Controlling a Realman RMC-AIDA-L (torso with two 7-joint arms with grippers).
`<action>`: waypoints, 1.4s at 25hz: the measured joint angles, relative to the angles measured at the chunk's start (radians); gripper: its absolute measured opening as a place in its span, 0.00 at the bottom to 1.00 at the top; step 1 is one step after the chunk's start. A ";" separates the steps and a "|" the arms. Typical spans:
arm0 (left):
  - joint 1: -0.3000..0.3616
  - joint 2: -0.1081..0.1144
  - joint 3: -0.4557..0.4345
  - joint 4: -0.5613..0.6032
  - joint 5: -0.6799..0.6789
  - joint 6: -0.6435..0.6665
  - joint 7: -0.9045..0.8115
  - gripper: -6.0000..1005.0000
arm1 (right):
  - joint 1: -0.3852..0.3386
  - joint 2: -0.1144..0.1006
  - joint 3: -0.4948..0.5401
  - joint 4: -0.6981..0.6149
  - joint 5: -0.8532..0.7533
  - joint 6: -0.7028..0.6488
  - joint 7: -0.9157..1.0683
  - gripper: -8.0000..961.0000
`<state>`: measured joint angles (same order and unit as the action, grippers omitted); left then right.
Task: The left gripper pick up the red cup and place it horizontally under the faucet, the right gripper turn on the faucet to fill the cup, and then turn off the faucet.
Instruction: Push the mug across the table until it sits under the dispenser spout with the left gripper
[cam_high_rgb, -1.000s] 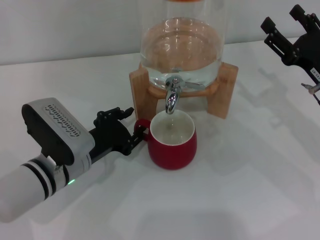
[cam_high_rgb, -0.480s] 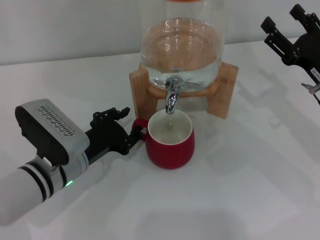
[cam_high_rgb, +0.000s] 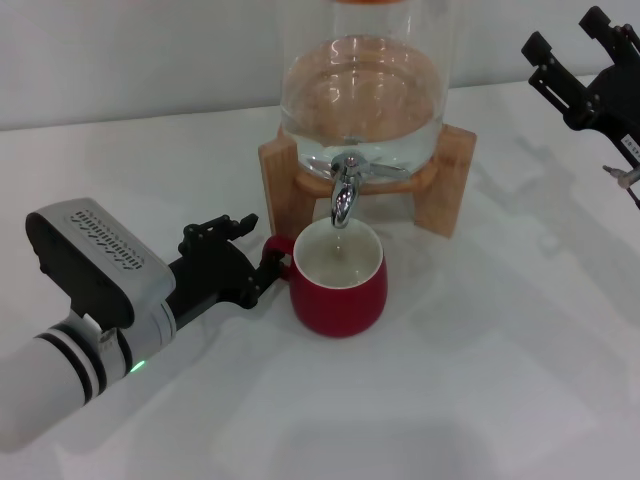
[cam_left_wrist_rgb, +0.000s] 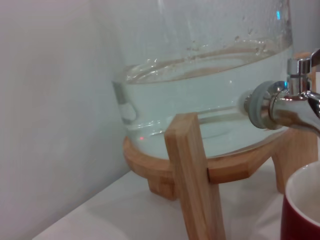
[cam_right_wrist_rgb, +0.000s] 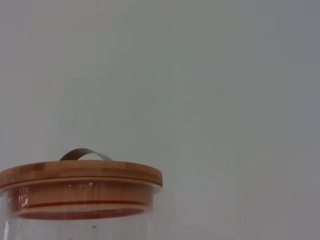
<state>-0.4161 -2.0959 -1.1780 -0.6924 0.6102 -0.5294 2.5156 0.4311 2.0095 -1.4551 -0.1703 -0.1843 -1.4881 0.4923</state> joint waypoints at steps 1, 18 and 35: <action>-0.002 0.000 0.000 0.003 -0.003 0.000 0.000 0.48 | 0.000 0.000 0.000 0.000 0.000 0.000 0.000 0.87; -0.014 -0.002 0.002 0.022 -0.027 -0.003 0.000 0.48 | 0.002 0.000 -0.001 -0.002 -0.001 0.000 0.000 0.87; -0.022 -0.003 0.026 0.044 -0.091 -0.004 0.001 0.48 | -0.003 0.000 -0.001 -0.012 -0.001 0.000 0.000 0.87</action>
<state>-0.4382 -2.0987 -1.1517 -0.6479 0.5190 -0.5332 2.5164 0.4279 2.0095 -1.4557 -0.1828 -0.1856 -1.4878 0.4923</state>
